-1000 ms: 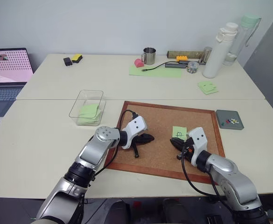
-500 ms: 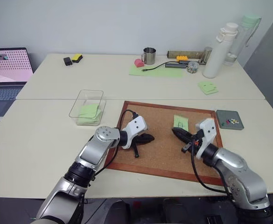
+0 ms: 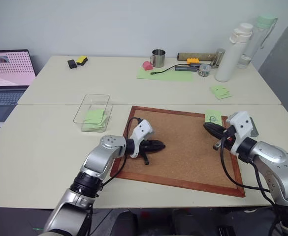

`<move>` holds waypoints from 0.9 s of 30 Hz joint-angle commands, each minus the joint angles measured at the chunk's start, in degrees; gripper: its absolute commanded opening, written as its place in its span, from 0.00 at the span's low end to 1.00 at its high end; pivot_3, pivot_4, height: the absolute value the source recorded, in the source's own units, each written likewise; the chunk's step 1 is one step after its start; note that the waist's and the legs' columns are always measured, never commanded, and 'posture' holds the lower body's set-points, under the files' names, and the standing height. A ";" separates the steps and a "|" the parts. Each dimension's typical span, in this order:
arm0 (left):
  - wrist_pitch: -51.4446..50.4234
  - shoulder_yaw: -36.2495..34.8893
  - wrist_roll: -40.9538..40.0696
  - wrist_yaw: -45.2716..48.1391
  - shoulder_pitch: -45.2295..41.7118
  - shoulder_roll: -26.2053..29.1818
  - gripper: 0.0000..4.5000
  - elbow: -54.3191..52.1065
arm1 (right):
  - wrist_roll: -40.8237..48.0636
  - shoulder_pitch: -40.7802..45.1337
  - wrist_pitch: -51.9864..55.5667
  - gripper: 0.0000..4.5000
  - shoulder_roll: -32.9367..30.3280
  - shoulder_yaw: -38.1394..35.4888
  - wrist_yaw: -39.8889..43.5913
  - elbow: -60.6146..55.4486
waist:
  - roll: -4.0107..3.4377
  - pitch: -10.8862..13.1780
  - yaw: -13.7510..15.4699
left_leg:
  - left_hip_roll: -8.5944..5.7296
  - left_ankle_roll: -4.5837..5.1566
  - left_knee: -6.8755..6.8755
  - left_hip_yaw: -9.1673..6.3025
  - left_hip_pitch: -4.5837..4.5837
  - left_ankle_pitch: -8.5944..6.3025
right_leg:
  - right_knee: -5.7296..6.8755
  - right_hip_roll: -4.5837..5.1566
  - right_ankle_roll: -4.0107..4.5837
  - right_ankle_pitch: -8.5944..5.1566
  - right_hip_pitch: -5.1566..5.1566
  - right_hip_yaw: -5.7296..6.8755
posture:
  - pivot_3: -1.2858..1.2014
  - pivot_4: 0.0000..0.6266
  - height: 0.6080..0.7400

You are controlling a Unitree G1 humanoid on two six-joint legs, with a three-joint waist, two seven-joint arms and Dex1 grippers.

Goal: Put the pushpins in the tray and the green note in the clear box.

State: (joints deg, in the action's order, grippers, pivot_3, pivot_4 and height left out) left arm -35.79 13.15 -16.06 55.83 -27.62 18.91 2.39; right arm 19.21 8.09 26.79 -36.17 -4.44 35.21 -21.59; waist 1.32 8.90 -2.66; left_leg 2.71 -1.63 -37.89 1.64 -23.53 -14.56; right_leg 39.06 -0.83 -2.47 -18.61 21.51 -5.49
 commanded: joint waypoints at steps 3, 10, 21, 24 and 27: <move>-21.23 -12.96 -19.62 -4.55 -5.09 -5.91 0.29 -5.71 | -5.64 -0.18 -8.95 0.00 -5.16 4.72 6.61 -3.41 | -0.01 0.05 0.89 | -0.01 -0.01 -0.10 -0.15 -0.36 0.01 | 0.03 0.01 0.00 0.00 0.27 0.09 | 0.52 0.24 1.00; -31.79 -17.68 -26.50 -11.31 -8.29 -10.02 0.41 -2.90 | -9.42 0.86 -13.90 0.00 -7.17 7.69 9.23 -8.03 | 0.01 0.07 1.00 | -0.05 -0.02 -0.11 -0.20 -0.34 0.01 | 0.01 0.02 -0.01 0.01 0.22 0.11 | 0.52 0.24 1.00; -34.28 -23.81 -33.69 -16.13 -11.47 -14.92 0.41 1.65 | -11.94 3.50 -12.05 0.00 -6.71 11.94 10.57 -15.35 | 0.02 0.07 1.14 | -0.05 -0.10 -0.15 -0.27 -0.33 0.06 | 0.03 0.04 0.00 0.01 0.19 0.13 | 0.52 0.24 1.00; -33.77 -23.36 -33.96 -16.38 -11.88 -15.01 0.41 2.14 | -11.89 3.78 -11.40 0.00 -6.24 12.42 10.37 -15.86 | 0.02 0.07 1.15 | -0.07 -0.10 -0.17 -0.27 -0.31 0.06 | 0.03 0.06 0.00 0.01 0.16 0.14 | 0.52 0.24 1.00; -32.50 -21.47 -33.49 -15.30 -11.20 -14.46 0.41 1.42 | -12.13 4.24 -11.22 0.00 -6.07 12.63 10.32 -16.04 | 0.02 0.07 1.14 | -0.07 -0.18 -0.16 -0.28 -0.31 0.11 | 0.03 0.05 0.00 0.01 0.16 0.14 | 0.52 0.24 1.00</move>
State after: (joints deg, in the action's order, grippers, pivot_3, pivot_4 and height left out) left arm -69.37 -9.82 -48.93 39.43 -38.73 4.34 5.17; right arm 7.41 11.28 15.67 -42.44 8.60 45.78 -35.35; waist 1.34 8.97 -1.52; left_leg 2.64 -1.83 -38.06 1.36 -23.84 -14.43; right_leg 39.09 -0.78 -2.46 -18.60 21.68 -5.36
